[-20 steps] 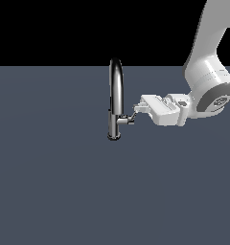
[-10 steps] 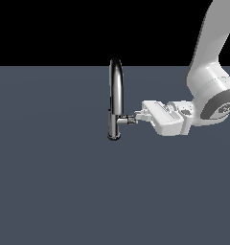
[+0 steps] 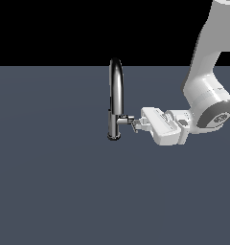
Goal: Turn on the faucet by rotating a designated handle.
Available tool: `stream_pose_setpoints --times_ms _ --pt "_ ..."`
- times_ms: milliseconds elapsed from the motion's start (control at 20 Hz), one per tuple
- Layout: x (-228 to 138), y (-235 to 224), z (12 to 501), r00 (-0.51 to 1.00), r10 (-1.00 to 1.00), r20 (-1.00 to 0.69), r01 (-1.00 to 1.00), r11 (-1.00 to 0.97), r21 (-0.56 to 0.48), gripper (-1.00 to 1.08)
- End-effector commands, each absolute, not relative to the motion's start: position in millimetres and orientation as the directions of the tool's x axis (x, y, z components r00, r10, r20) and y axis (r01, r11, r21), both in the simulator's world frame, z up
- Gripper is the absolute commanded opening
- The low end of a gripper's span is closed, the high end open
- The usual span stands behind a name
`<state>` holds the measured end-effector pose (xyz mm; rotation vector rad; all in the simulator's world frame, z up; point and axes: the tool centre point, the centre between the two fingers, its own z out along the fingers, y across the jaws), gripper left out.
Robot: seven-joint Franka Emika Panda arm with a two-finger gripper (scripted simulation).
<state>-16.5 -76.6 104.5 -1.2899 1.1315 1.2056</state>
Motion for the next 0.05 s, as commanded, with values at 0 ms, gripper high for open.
stream_pose_setpoints --times_ms 0 --pt "-32.1 -70.7 65.4 0.012 0.001 -1.000 -0.998 -0.066 -0.012 -1.00"
